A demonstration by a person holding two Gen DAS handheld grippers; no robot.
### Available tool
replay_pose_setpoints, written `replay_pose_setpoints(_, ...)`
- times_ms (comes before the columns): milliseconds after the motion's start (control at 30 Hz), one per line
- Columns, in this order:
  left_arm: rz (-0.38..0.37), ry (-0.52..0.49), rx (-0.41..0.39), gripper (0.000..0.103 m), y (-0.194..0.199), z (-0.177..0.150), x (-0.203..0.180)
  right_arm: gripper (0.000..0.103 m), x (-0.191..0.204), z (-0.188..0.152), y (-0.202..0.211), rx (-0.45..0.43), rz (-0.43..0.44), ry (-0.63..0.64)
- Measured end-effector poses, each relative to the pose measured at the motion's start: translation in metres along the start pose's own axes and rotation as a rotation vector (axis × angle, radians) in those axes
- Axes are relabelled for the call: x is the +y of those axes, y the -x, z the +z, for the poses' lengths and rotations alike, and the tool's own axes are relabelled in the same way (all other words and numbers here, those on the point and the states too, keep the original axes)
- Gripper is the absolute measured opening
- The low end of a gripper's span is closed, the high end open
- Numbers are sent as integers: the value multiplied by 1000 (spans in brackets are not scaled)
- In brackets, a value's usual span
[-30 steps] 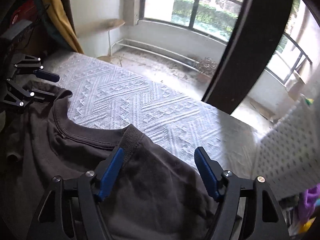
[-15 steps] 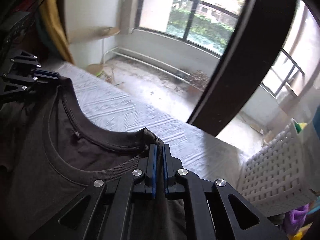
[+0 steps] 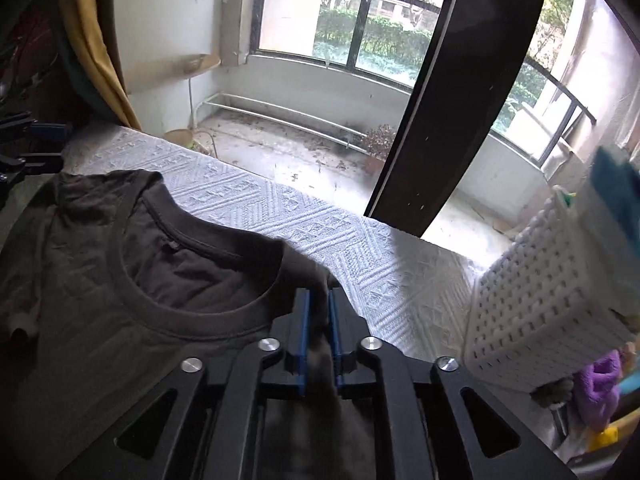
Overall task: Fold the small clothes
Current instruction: 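Open both tools and release the collar, leaving the shirt flat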
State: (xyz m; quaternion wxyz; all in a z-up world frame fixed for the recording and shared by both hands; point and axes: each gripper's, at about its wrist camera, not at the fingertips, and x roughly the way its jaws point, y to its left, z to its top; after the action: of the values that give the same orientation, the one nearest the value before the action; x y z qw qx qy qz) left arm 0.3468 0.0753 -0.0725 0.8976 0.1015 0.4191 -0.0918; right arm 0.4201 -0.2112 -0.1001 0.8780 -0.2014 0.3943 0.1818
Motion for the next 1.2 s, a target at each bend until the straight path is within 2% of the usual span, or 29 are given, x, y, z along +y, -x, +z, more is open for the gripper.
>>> replay_pose_setpoints(67, 0, 27, -1, 54, 19, -20, 1, 79, 2, -5, 17, -23, -4, -8)
replay_pose_setpoints(100, -5, 43, -2, 54, 27, -31, 0, 85, 3, -7, 24, -34, 0, -15)
replay_pose_setpoints(267, -33, 124, 31, 54, 52, -91, -2, 85, 16, -36, 62, -50, 10, -32)
replay_pose_setpoints(367, -22, 162, 41, 55, 60, -123, -5, 85, 26, -59, 78, -46, 16, -46)
replay_pose_setpoints(433, -27, 188, 48, 60, 64, -142, -6, 85, 32, -75, 89, -43, 14, -57)
replay_pose_setpoints(700, -74, 176, 81, 62, 72, -171, -27, 85, 52, -136, 104, 43, -1, -103)
replay_pose_setpoints(767, -72, 180, 81, 62, 74, -177, -29, 85, 57, -148, 104, 59, -63, -86)
replay_pose_setpoints(833, -57, 191, 49, 62, 85, -178, -28, 85, 58, -155, 111, 47, -113, -86)
replay_pose_setpoints(1000, -31, 212, -33, 62, 121, -184, -16, 85, 48, -162, 148, -36, -130, -160)
replay_pose_setpoints(1200, -11, 197, -76, 62, 152, -207, -18, 85, 56, -180, 183, -68, -154, -178)
